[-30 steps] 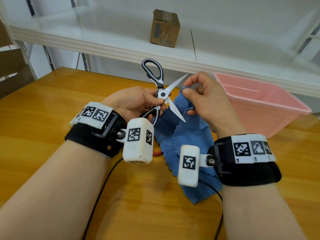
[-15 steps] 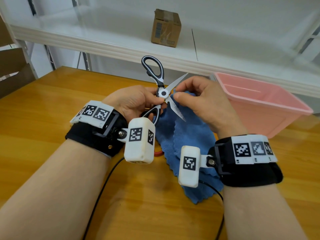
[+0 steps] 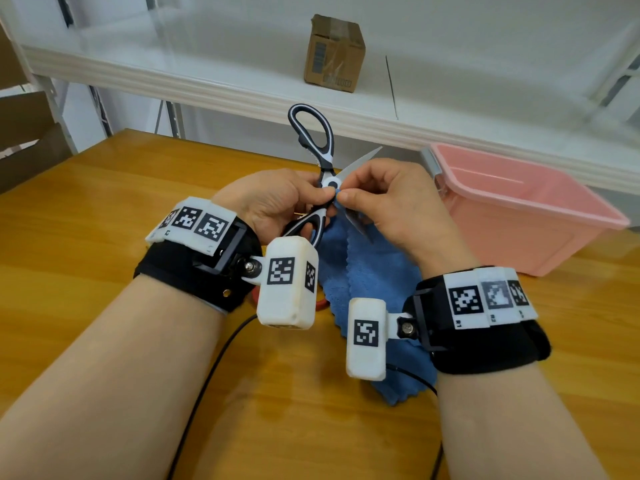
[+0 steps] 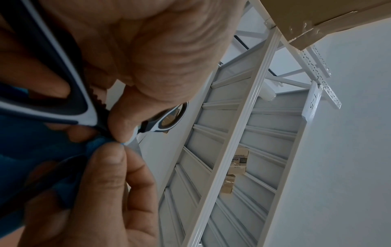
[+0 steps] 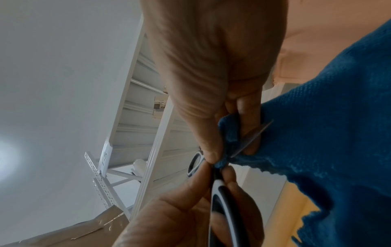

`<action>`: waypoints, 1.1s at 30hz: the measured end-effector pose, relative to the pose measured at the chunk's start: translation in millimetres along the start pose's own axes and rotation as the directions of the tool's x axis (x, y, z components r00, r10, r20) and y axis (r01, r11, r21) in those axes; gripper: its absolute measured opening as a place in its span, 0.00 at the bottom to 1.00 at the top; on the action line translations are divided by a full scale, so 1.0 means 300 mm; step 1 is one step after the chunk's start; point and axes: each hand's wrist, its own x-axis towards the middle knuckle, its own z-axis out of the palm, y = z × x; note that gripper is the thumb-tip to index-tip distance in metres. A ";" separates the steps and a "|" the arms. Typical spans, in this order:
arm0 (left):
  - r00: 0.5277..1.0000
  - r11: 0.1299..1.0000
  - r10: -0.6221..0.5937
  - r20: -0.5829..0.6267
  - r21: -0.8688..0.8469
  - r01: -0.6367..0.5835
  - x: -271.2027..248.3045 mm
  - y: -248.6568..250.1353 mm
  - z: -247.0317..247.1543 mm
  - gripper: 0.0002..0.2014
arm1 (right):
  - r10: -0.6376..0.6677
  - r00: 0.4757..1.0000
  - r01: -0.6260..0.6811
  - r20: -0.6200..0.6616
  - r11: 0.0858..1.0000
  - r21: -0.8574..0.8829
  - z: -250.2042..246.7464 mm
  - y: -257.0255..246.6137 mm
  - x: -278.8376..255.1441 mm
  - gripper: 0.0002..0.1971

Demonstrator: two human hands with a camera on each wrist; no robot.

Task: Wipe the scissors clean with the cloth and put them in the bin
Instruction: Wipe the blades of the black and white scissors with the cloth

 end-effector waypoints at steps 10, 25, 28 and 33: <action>0.999 0.999 0.033 0.005 0.006 -0.033 0.002 0.002 0.000 0.09 | 0.170 0.985 -0.172 0.029 0.960 0.222 0.028 -0.007 -0.009 0.08; 1.000 0.999 0.028 -0.014 -0.031 -0.029 0.000 0.004 -0.005 0.08 | 0.119 0.992 -0.127 0.049 0.973 0.193 -0.010 -0.006 -0.007 0.06; 0.999 0.999 0.039 -0.019 -0.010 -0.039 -0.001 0.001 -0.003 0.08 | 0.076 0.997 -0.075 -0.013 0.996 0.053 0.006 -0.010 0.000 0.05; 0.997 0.998 0.056 -0.050 0.021 -0.055 0.008 -0.001 -0.008 0.09 | 0.045 0.996 -0.048 -0.072 0.998 -0.044 0.032 -0.016 0.005 0.06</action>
